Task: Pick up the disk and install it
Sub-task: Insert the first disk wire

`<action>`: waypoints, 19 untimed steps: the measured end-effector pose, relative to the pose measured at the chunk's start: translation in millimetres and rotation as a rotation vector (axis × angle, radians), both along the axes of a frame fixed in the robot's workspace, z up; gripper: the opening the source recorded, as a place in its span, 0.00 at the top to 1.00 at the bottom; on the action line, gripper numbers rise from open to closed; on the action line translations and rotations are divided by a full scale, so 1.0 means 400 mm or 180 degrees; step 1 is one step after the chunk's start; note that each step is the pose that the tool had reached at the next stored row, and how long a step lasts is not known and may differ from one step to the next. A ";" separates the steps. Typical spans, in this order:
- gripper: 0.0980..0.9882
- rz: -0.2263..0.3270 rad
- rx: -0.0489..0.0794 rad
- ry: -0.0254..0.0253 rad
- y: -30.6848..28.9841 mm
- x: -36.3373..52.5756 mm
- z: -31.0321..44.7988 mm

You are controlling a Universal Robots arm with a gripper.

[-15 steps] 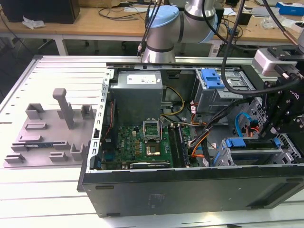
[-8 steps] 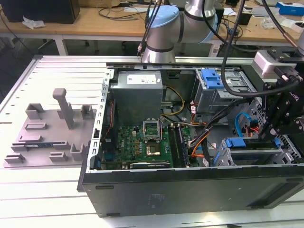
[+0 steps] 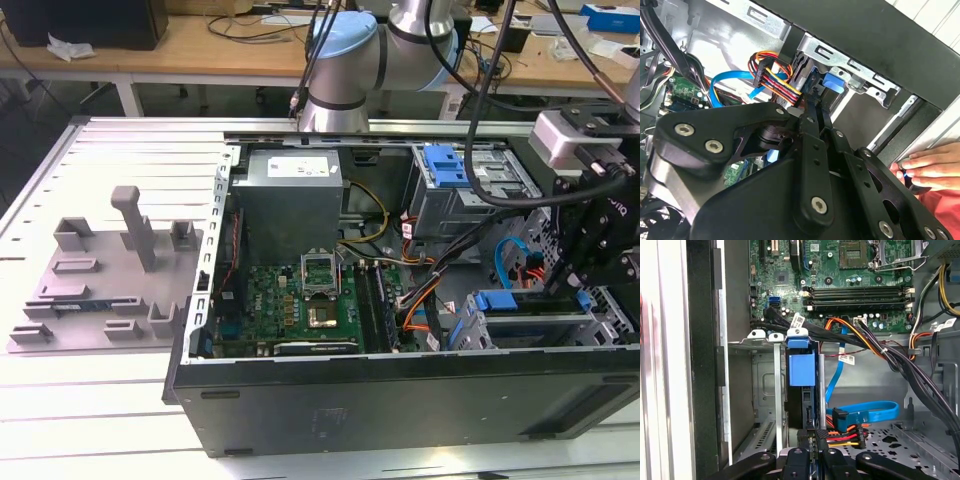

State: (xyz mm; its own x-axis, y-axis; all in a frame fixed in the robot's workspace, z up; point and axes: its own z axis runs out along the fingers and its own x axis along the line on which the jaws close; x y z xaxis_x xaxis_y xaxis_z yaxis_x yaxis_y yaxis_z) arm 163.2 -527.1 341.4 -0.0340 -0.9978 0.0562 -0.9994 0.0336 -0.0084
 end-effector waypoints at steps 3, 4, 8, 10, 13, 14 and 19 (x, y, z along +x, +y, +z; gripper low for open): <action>0.93 0.0000 0.0001 0.0000 0.000 0.000 -0.002; 0.93 0.0000 0.0000 0.0000 0.000 0.000 -0.002; 0.93 0.0000 0.0001 0.0000 0.000 0.000 -0.002; 0.93 0.0000 0.0002 0.0000 0.000 0.000 -0.002; 0.93 0.0000 0.0005 0.0000 0.000 0.000 0.004; 0.93 0.0000 0.0002 0.0000 0.000 0.000 0.010; 0.93 0.0000 0.0002 0.0000 0.000 0.000 0.015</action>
State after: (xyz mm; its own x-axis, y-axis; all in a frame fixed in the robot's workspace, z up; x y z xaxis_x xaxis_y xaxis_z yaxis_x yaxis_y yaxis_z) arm 163.1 -527.2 347.3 -0.0341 -0.9979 0.0554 -0.9994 0.0337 -0.0084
